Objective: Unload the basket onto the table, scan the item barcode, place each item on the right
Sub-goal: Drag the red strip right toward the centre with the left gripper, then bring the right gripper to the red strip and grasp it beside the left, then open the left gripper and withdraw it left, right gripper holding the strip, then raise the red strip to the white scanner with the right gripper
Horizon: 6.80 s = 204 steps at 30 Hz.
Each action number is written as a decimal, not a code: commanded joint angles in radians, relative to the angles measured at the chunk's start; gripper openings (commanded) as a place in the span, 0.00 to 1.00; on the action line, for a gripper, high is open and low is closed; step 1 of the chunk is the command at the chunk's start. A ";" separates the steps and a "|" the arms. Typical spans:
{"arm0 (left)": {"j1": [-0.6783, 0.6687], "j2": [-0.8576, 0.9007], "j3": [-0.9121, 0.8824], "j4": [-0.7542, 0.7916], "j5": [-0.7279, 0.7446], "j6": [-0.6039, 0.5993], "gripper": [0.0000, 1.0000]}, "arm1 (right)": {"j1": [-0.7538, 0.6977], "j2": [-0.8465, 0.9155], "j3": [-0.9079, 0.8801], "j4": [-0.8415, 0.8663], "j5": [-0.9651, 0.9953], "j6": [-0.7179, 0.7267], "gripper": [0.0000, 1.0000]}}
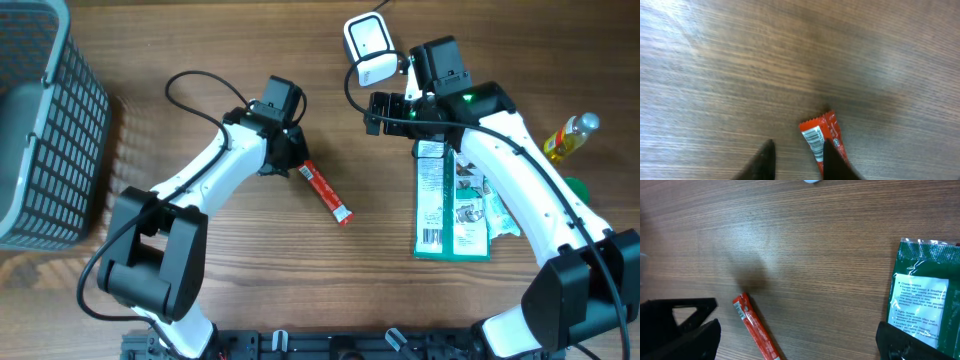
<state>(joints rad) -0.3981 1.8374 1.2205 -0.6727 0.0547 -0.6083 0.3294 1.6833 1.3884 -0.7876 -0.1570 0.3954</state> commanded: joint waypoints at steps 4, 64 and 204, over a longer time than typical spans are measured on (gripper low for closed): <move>-0.004 0.009 -0.039 0.024 0.015 0.000 0.26 | 0.004 0.002 0.007 0.003 -0.016 0.000 1.00; -0.074 0.109 -0.050 0.085 -0.038 -0.029 0.08 | 0.262 0.020 -0.616 0.501 -0.180 0.668 0.55; 0.409 -0.061 -0.078 0.029 0.090 0.351 1.00 | 0.088 -0.283 0.143 -0.258 0.067 -0.568 0.04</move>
<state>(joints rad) 0.0086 1.7802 1.1530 -0.6468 0.1314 -0.2741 0.4179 1.3518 1.2831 -0.9604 -0.2703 -0.1543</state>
